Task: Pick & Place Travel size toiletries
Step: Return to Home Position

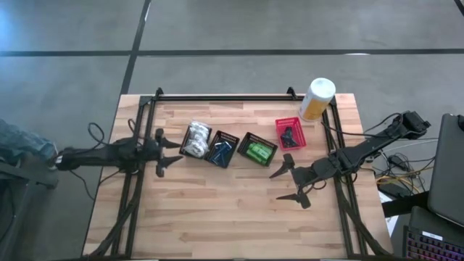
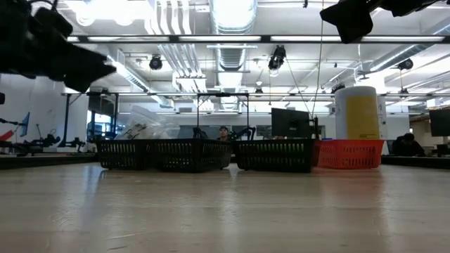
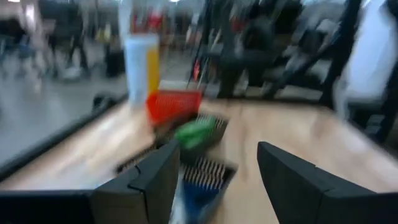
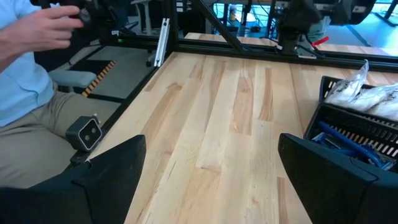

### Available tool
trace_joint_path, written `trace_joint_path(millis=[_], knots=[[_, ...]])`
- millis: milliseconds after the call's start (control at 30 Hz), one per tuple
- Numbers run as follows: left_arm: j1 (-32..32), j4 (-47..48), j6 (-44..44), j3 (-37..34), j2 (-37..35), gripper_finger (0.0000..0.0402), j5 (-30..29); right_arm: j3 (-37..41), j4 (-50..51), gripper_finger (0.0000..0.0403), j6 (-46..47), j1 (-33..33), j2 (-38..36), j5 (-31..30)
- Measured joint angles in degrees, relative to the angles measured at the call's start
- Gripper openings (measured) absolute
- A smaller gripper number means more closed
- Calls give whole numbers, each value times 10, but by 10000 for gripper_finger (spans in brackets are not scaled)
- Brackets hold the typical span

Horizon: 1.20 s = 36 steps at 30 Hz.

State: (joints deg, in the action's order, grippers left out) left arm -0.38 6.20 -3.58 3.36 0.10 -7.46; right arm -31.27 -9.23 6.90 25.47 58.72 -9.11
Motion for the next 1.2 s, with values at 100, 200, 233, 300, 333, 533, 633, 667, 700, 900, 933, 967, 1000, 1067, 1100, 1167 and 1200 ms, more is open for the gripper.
trace_joint_path(millis=[100, 200, 233, 300, 333, 533, 633, 667, 700, 900, 933, 967, 1000, 1067, 1100, 1167, 1200], knots=[[-16, -80, 18, -28, 0, 220, 3, 0, 0, 364, 0, 0, 0, 0], [-18, -81, 16, -29, 0, 220, 10, 0, 0, 364, 0, 0, 0, 0], [-18, -81, 16, -28, 0, 220, 11, 0, 0, 364, 0, 0, 0, 0], [-16, -80, 15, -29, 0, 220, 14, 0, 0, 364, 0, 0, 0, 0], [-15, -80, 15, -29, 0, 220, 14, 0, 0, 364, 0, 0, 0, 0], [-12, -81, 14, -29, 0, 220, 14, 0, 0, 364, 0, 0, 0, 0], [-12, -81, 14, -29, 0, 220, 14, 0, 0, 364, 0, 0, 0, 0], [-12, -81, 14, -29, 0, 220, 14, 0, 0, 364, 0, 0, 0, 0], [-12, -81, 14, -29, 0, 220, 14, 0, 0, 364, 0, 0, 0, 0], [-12, -81, 14, -29, 0, 220, 14, 0, 0, 364, 0, 0, 0, 0], [-12, -80, 14, -29, 0, 220, 14, 0, 0, 364, 0, 0, 0, 0], [-12, -80, 14, -29, 0, 220, 14, 0, 0, 364, 0, 0, 0, 0], [-12, -80, 14, -29, 0, 220, 14, 0, 1, 364, -5, 0, 0, 7], [-12, -80, 14, -30, 0, 220, 14, 0, 9, 364, -12, 0, -4, 20], [-12, -80, 14, -30, 0, 220, 14, 0, 9, 364, -9, 0, -7, 21], [-13, -80, 14, -30, 0, 220, 14, 0, 5, 364, 4, 0, -10, 20], [-12, -81, 14, -30, 0, 220, 14, 0, 6, 364, 8, 0, -10, 19]])
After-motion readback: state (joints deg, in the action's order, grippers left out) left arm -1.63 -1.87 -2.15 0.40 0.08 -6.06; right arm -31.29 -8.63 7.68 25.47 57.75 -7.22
